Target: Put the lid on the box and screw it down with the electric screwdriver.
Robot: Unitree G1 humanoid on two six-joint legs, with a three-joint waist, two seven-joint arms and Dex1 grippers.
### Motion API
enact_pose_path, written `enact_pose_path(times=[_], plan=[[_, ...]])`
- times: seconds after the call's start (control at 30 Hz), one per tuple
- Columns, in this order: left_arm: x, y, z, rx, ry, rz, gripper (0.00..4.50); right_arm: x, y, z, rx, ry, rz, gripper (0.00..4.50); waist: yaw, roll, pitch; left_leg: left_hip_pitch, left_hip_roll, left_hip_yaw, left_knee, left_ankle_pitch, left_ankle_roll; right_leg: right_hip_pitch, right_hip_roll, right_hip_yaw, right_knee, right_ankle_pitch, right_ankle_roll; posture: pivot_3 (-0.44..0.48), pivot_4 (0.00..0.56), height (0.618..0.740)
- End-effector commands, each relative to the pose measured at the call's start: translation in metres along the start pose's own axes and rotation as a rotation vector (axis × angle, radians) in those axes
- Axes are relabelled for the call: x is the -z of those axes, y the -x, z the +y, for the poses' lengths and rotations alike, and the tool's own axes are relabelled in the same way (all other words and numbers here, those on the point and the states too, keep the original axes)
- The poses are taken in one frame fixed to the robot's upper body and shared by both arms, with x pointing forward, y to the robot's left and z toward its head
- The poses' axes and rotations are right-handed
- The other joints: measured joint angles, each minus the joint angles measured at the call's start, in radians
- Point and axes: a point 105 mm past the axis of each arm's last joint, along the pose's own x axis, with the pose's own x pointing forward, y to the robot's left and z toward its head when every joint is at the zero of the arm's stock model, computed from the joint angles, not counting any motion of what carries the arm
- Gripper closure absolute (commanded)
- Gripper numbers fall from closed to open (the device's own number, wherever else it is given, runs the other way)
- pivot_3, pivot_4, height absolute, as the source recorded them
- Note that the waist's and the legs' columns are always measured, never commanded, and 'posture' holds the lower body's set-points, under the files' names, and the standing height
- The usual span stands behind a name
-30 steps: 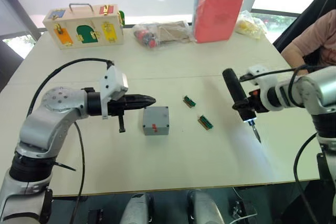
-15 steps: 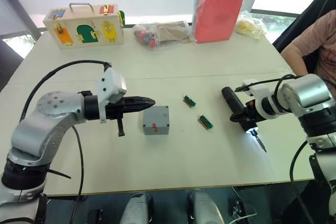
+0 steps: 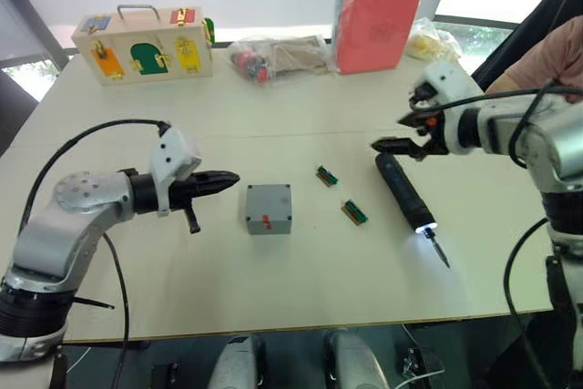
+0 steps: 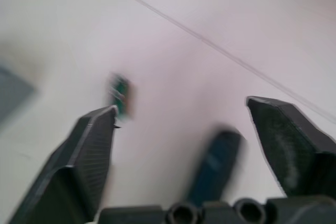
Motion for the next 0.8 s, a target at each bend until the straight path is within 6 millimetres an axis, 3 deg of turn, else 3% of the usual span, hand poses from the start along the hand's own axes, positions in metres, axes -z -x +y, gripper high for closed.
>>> enact_pose_path(times=[0.03, 0.2, 0.27, 0.5, 0.8], plan=[[0.012, 0.005, 0.008, -0.047, -0.03, 0.029, 4.5, 0.002, -0.011, 0.033, -0.071, 0.124, -0.103, 1.97, 0.005, -0.001, 0.0, 0.0, 0.0, 0.0, 0.0, 0.0, 0.0, 0.001, 0.0, -0.001, 0.0, 0.0, 0.0, 0.0, 0.15, 0.73], [0.03, -0.004, 0.007, -0.037, -0.003, 0.043, 4.5, 0.02, -0.037, 0.056, -0.125, 0.044, -0.122, 3.87, 0.001, -0.001, 0.0, 0.0, -0.002, 0.0, 0.002, 0.003, -0.005, 0.001, -0.004, -0.001, 0.001, 0.001, -0.001, 0.0, 0.15, 0.73], [0.034, -0.011, 0.004, -0.028, 0.003, 0.036, 4.5, 0.028, -0.047, 0.064, -0.135, 0.024, -0.114, 4.43, 0.002, -0.001, 0.0, 0.0, -0.003, 0.0, 0.002, 0.003, -0.005, 0.001, -0.005, -0.001, 0.001, 0.001, -0.001, 0.0, 0.15, 0.73], [0.045, -0.031, -0.002, 0.015, -0.011, 0.038, 4.5, 0.054, -0.072, 0.097, -0.211, 0.017, -0.047, 4.43, 0.001, -0.001, 0.0, -0.001, -0.004, 0.0, 0.002, 0.003, -0.005, 0.001, -0.004, -0.001, 0.001, 0.001, -0.001, 0.0, 0.15, 0.73], [0.044, -0.056, -0.001, 0.058, -0.026, 0.01, 4.5, 0.059, -0.075, 0.119, -0.298, 0.006, -0.021, 4.43, 0.001, -0.001, -0.001, -0.001, -0.004, -0.002, 0.002, 0.003, -0.006, 0.001, -0.004, -0.003, 0.002, 0.001, -0.001, 0.0, 0.15, 0.73]])
